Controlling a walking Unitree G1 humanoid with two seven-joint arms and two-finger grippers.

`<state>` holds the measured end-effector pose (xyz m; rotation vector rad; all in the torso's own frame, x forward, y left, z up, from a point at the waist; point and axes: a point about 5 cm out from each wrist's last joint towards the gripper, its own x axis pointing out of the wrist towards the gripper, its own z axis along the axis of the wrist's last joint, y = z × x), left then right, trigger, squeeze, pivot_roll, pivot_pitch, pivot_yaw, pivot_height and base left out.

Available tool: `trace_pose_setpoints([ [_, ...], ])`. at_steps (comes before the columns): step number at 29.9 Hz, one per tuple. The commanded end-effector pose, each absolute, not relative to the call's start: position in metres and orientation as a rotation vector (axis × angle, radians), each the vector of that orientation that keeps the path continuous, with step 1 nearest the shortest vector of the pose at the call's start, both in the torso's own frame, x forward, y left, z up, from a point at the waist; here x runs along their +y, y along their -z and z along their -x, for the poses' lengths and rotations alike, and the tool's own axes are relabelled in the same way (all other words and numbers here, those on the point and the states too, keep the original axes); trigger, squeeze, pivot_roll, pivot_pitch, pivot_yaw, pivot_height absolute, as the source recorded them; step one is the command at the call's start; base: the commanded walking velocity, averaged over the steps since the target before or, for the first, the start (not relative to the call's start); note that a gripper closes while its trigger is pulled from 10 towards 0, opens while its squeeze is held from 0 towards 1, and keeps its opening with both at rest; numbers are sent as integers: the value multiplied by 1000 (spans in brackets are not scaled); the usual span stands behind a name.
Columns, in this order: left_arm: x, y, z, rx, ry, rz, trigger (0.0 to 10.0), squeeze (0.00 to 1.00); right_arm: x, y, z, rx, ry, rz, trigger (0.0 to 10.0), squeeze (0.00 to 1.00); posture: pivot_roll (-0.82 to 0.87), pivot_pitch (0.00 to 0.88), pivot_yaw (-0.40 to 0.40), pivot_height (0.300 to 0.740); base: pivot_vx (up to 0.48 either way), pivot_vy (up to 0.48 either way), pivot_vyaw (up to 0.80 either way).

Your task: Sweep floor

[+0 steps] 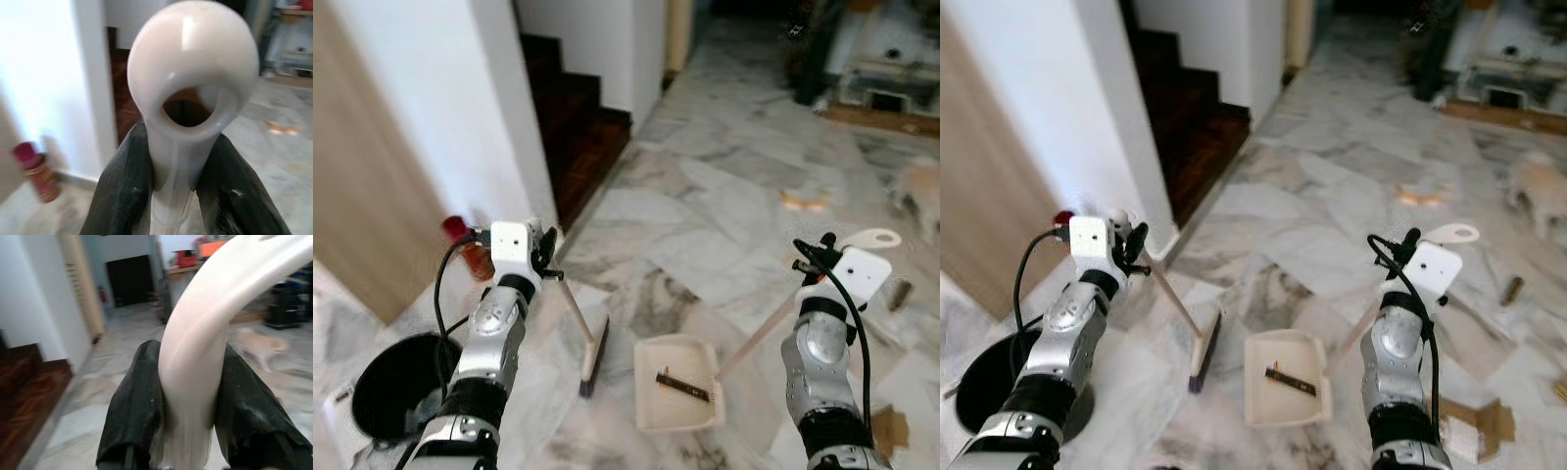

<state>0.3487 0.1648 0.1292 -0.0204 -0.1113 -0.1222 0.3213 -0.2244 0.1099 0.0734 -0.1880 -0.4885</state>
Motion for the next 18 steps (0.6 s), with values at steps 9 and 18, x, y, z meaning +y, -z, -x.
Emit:
trace_pose_setpoints([
  [9, 170, -135, -347, -155, 112, 0, 10000, 0, -220, -120, -326, -215, 475, -94, 10000, 0, 85, 13, 24, 740, 0, 0, 800],
  [18, 169, -131, -343, -143, 116, -4, 10000, 0, -220, -120, -327, -209, 470, -93, 10000, 0, 92, 8, 19, 740, 0, 0, 800],
])
